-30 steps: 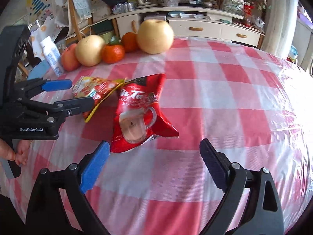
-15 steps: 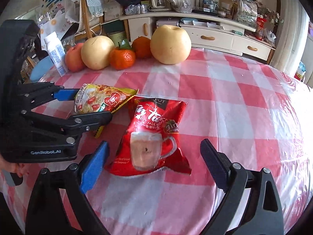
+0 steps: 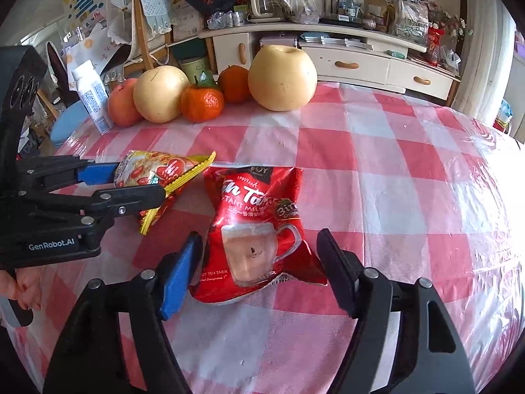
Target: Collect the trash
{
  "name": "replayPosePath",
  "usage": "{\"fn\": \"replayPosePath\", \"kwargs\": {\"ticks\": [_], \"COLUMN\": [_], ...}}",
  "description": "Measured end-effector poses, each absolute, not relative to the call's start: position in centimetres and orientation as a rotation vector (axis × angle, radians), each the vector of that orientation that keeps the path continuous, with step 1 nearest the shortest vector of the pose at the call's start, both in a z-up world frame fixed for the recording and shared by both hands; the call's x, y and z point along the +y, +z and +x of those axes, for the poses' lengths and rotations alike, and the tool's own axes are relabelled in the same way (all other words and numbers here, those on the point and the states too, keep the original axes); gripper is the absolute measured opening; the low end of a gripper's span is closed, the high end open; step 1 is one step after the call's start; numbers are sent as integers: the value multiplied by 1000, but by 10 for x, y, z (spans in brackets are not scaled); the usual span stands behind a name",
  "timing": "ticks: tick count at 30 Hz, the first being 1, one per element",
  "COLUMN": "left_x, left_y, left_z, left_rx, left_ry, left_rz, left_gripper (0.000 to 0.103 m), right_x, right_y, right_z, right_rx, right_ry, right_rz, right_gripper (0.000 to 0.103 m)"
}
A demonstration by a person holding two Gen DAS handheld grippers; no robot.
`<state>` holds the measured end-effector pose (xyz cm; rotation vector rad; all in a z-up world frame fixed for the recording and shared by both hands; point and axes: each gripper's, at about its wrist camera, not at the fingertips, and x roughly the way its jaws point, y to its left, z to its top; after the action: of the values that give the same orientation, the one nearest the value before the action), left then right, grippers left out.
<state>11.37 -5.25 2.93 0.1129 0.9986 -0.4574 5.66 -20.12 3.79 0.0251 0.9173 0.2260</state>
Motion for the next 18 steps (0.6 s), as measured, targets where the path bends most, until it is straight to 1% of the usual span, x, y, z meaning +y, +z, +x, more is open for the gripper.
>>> {"fn": "replayPosePath", "kwargs": {"ticks": [3,6,18], "left_x": [-44,-37,-2], "left_y": [30,32,54], "left_z": [108,100,52], "left_rx": [1005,1007,987], "left_ry": [-445,-433,-410], "left_rz": [88,72,10], "left_gripper": [51,50,48], "right_x": [-202,-199,-202], "right_y": [41,45,48], "right_z": [54,51,40], "right_rx": [907,892,884], "right_ry": [238,254,288], "right_rz": [32,16,63], "right_gripper": [57,50,45]}}
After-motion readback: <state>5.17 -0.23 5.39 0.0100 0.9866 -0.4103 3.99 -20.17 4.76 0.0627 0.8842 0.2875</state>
